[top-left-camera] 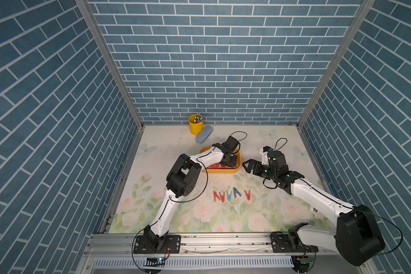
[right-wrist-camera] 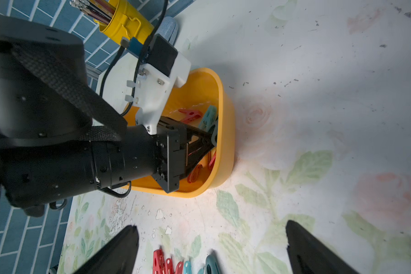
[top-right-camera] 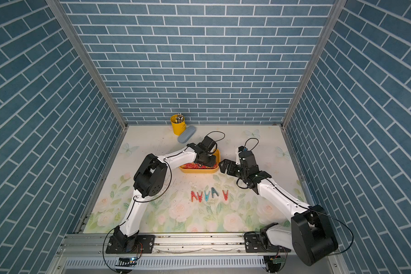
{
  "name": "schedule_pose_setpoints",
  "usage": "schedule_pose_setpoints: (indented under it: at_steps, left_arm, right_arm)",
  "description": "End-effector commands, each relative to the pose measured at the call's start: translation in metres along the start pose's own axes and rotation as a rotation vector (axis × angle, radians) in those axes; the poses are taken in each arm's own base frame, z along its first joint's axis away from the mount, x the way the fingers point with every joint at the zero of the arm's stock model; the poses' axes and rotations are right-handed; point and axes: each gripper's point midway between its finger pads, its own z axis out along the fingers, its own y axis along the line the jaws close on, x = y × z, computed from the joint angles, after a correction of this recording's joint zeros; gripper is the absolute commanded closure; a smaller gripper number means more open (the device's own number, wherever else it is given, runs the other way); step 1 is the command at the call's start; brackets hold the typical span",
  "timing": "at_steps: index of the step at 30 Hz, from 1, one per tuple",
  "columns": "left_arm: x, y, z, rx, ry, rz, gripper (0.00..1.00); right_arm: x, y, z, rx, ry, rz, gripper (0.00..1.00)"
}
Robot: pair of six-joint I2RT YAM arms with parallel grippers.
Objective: Take the clothespins out of the storage box
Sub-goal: Place the clothespin in the storage box, then pick up the clothespin from the storage box.
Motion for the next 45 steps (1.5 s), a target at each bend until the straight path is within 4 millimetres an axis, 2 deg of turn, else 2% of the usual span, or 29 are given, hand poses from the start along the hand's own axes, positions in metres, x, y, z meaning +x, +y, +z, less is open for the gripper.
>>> schedule_pose_setpoints:
  at_steps: [1, 13, 25, 35, 45]
  left_arm:
    - [-0.005, 0.013, -0.002, -0.060, -0.009, 0.009, 0.57]
    - [-0.022, 0.016, -0.023, -0.090, -0.071, 0.012, 0.55]
    - [-0.034, 0.011, -0.039, 0.001, -0.103, -0.016, 0.55]
    - [-0.017, 0.018, -0.017, -0.027, -0.041, 0.017, 0.71]
    - [-0.006, 0.025, 0.000, -0.060, -0.003, 0.032, 0.72]
  right_arm:
    - [0.001, -0.001, 0.004, 0.007, 0.006, 0.008, 0.01]
    - [0.000, 0.000, 0.010, 0.002, 0.017, 0.008, 0.00]
    - [0.001, -0.001, 0.011, 0.005, 0.021, 0.009, 0.01]
    - [0.001, -0.001, 0.012, 0.005, 0.024, 0.010, 0.01]
    - [0.000, -0.001, 0.014, 0.007, 0.025, 0.011, 0.01]
